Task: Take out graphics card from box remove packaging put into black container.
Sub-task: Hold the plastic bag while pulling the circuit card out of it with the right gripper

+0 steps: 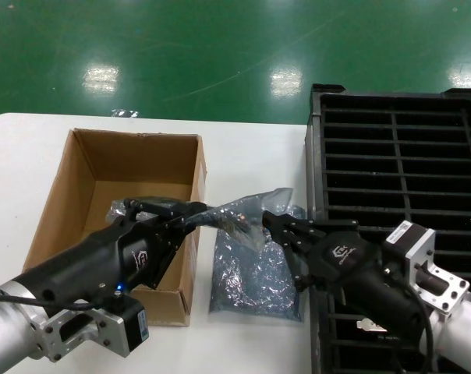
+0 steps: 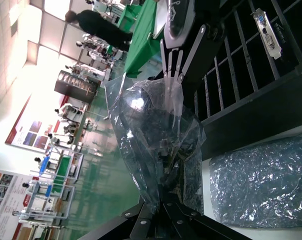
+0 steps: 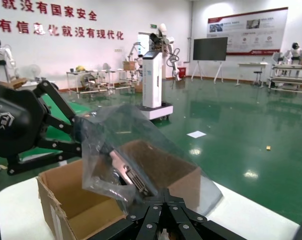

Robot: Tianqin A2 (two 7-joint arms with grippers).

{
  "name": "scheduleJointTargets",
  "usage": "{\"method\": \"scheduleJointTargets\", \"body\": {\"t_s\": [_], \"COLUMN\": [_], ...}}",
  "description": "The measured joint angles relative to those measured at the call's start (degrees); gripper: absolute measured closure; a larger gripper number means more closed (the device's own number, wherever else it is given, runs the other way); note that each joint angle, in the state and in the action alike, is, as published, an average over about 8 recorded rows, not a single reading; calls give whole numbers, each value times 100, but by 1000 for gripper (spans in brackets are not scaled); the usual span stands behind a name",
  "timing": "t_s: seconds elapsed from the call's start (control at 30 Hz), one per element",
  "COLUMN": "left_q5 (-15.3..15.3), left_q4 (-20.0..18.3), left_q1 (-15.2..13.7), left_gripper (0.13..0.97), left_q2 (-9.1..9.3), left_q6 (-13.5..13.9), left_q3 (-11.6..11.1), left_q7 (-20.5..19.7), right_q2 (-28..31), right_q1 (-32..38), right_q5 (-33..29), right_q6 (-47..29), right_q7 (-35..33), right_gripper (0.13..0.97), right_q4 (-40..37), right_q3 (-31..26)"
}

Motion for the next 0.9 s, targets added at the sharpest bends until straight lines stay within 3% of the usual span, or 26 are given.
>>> {"method": "scheduleJointTargets", "body": {"t_s": [0.47,0.9], "left_q5": [0,0], "left_q4": [0,0], "left_q1": [0,0], "left_gripper": [958,958], "left_q2": [0,0], "left_q6": [0,0], "left_q3": [0,0], "left_q7": [0,0], "right_q2": [68,102], "right_q1": [11,-252], "right_q5": [102,-384], "right_q6": [-53,19], "right_q7": [112,637], "right_gripper": [962,962], "right_q4": [211,571], "right_q3": [-437,-323]}}
